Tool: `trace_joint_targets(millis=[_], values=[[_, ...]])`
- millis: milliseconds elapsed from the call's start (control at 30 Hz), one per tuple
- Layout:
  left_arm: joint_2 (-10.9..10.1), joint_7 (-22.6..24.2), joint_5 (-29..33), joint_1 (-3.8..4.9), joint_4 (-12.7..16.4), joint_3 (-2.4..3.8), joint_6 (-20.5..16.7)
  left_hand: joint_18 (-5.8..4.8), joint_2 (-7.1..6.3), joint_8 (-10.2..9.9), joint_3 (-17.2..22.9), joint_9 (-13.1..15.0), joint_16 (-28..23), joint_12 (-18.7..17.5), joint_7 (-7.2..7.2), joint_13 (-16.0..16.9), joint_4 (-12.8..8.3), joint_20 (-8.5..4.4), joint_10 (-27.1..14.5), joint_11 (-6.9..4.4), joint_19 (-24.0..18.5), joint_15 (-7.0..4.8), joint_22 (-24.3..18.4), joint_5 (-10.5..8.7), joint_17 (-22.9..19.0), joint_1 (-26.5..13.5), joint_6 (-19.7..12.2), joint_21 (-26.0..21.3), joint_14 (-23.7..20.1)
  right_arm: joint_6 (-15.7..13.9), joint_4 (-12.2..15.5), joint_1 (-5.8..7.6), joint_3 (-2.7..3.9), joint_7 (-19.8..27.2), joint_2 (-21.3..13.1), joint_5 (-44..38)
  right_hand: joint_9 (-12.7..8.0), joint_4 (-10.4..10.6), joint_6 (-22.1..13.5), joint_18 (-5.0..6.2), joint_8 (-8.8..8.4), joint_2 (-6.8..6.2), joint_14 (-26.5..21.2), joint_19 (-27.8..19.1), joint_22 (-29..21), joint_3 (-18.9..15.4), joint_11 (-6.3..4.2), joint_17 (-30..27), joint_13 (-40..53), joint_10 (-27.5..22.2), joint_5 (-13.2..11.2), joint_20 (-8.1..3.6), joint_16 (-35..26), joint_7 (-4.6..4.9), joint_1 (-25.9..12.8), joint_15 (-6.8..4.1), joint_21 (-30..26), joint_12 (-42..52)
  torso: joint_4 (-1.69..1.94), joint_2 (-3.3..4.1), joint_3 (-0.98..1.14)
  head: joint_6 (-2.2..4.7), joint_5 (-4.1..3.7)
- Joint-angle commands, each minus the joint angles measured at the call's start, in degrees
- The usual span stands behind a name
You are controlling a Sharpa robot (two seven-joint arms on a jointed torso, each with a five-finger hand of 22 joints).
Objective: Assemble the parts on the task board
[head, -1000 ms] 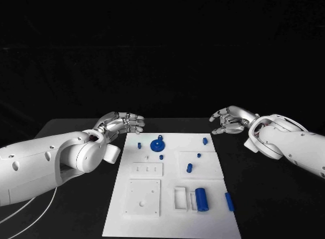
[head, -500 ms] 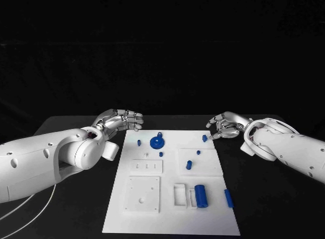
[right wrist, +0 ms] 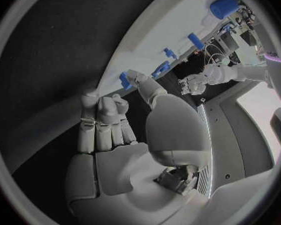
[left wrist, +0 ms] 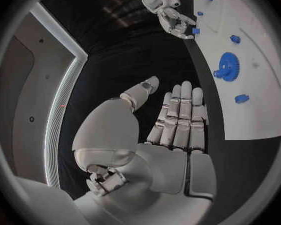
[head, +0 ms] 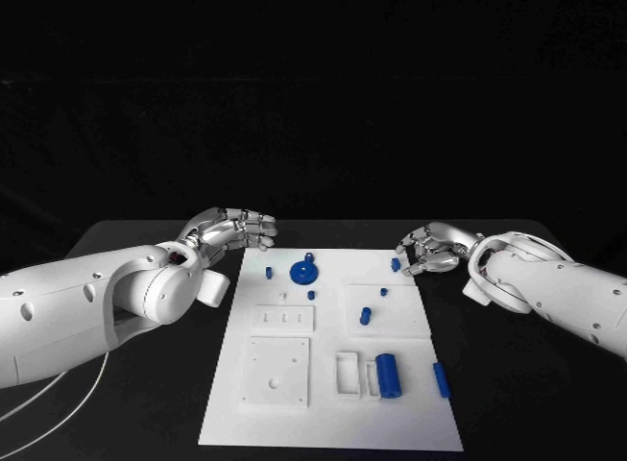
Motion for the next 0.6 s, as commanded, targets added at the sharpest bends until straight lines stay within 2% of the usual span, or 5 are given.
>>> trace_joint_targets(millis=[33,233,367,600], values=[[0.1,0.7,-0.3,0.08,0.1,0.05,0.9,1.08,-0.13,-0.3,0.1,-0.1,-0.4,-0.4,0.37,-0.1,0.0,-0.13,0.5,-0.09,-0.4,0.23,0.6,-0.18,0.1,-0.2,0.1,0.2,-0.2,1.7,-0.1,-0.14,-0.01,0.4,0.2,0.1,-0.1,-0.1,1.4,3.17,-0.28,0.40,-0.4,0.0,0.9,-0.3,1.22,0.1,-0.1,-1.6,0.3,0.37,-0.2,1.34,0.0,-0.01,-0.4,0.4,-0.07,0.01,0.00,-0.10,-0.03],[0.2,0.7,-0.3,0.08,-0.1,0.05,0.9,1.08,-0.12,-0.3,0.1,-0.1,-0.4,-0.4,0.37,-0.1,0.0,-0.13,0.5,-0.09,-0.4,0.24,0.6,-0.18,0.1,-0.2,0.1,0.2,-0.2,2.0,-0.3,-0.16,-0.05,0.4,0.5,0.1,-0.1,-0.1,1.6,3.17,-0.19,0.80,-0.4,0.0,0.9,-0.5,1.18,0.1,-0.1,-1.6,-0.4,0.38,-0.2,1.29,-0.3,-0.05,-0.3,0.5,0.00,-0.01,0.00,-0.22,-0.13],[0.2,0.7,-0.3,0.08,0.0,0.05,1.0,1.08,-0.11,-0.3,0.1,-0.1,-0.4,-0.4,0.37,-0.1,0.0,-0.13,0.5,-0.08,-0.4,0.24,0.6,-0.18,0.1,-0.2,0.1,0.2,-0.2,2.3,-0.3,-0.23,-0.11,0.5,0.8,0.1,-0.1,-0.1,2.2,3.17,0.05,1.60,-0.4,0.1,0.9,-0.8,1.03,0.2,-0.1,-1.6,-1.9,0.38,-0.2,1.14,-0.8,-0.19,-0.3,0.7,-0.01,-0.02,0.01,-0.26,-0.11],[0.1,0.6,-0.3,0.08,0.0,0.05,1.0,1.07,-0.11,-0.3,0.1,-0.1,-0.4,-0.4,0.38,-0.1,0.0,-0.13,0.5,-0.08,-0.4,0.24,0.6,-0.19,0.1,-0.2,0.1,0.2,-0.2,2.5,-0.9,-0.53,-0.26,0.6,1.5,0.1,-0.2,0.1,3.1,3.17,0.39,3.19,-0.3,0.2,0.9,-0.6,0.81,0.2,-0.2,-1.5,-3.1,0.39,-0.2,0.90,-1.8,-0.40,-0.3,0.8,-0.01,-0.04,0.10,-0.39,-0.04]])
